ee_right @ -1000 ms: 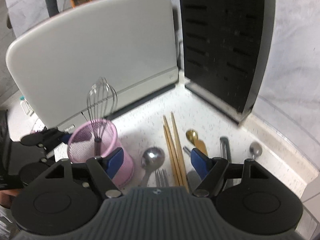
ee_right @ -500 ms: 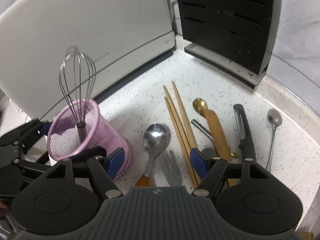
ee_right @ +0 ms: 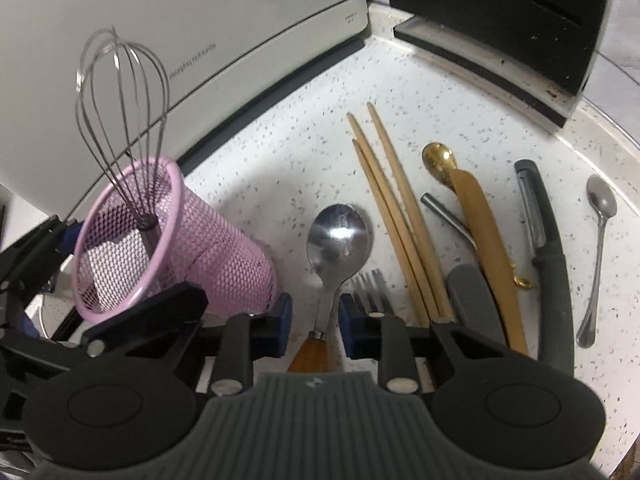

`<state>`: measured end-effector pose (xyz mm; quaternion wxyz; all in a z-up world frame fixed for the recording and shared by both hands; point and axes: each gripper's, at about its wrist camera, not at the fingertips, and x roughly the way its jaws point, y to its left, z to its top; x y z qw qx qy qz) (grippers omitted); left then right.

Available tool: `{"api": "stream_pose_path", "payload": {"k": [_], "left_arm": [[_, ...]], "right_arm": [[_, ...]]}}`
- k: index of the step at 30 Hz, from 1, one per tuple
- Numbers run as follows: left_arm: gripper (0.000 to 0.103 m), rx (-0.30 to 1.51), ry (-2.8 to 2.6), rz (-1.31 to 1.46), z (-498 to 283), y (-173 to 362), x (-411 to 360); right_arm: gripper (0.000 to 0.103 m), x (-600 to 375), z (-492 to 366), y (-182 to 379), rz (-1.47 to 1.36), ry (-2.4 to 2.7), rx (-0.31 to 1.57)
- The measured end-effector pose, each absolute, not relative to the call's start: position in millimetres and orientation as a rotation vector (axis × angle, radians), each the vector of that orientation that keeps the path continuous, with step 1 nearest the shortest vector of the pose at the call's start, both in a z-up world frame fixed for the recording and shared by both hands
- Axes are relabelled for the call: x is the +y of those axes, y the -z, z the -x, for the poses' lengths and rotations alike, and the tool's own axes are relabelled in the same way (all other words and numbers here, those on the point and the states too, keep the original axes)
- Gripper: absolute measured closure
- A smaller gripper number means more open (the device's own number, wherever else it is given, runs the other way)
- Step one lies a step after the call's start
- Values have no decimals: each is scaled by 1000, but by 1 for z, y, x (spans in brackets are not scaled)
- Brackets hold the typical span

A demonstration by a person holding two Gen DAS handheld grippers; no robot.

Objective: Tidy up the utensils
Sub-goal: 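Move the right tool back to the wooden-handled spoon on the counter, then close the right gripper on the spoon's steel neck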

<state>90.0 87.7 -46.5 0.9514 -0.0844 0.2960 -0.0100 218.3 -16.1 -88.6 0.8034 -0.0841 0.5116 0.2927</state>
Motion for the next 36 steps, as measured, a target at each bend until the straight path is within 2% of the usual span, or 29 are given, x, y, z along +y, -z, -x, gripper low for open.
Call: {"api": "stream_pose_path", "payload": {"k": [13,22,36], "left_arm": [[2,593,26,191,-86,47,91],[2,594,25,181,-86,46,90],[2,600,20,168,-88,48,87]], "right_arm": [[84,1,-217,94,316,-607,1093],[98,4,-205,94,442,-605,1026],[103,-20,-202,88,277,-663,1007]]}}
